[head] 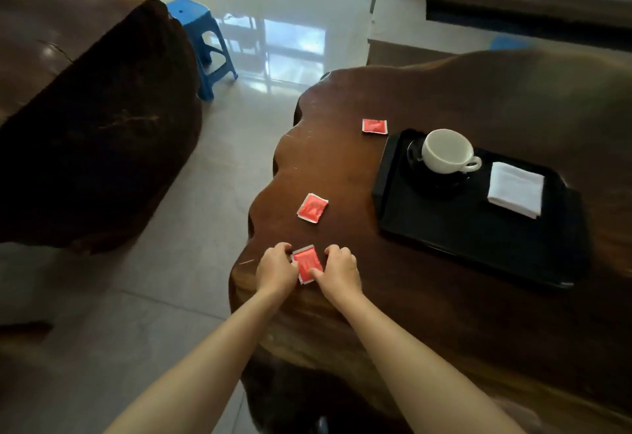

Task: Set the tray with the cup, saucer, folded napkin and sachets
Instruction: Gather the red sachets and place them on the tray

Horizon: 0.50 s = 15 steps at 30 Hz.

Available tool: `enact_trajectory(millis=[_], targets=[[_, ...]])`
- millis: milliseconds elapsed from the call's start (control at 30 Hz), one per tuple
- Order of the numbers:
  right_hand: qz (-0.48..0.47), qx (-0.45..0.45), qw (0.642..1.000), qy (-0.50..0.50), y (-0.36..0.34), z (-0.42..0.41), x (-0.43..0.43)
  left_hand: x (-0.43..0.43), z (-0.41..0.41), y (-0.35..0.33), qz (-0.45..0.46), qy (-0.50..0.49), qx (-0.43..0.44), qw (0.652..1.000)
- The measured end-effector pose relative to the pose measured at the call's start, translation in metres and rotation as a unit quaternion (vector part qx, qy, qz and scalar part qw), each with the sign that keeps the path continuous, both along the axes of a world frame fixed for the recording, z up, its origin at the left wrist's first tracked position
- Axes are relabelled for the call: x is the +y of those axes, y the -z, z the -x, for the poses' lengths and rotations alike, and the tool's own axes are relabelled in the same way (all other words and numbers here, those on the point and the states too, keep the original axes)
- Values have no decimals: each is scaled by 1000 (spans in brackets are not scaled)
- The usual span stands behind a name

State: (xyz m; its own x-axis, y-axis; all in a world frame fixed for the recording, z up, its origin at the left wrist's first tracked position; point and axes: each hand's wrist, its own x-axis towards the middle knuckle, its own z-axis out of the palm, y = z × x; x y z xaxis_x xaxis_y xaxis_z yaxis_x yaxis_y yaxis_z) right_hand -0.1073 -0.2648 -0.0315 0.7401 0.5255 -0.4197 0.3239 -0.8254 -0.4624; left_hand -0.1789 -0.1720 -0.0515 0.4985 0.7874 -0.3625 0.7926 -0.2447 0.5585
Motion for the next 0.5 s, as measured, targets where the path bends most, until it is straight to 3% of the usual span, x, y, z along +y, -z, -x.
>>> enact_trajectory(millis=[233,400,500], targets=[[24,16,999,21,13,4,16,14,-8,4,43,34,12,998],[-111,91,987,79,19,-2,7,19,-3,3,72,41,-85,993],[-178,173,963,104,11,-15,4,28,-5,-5,173,30,-162,971]])
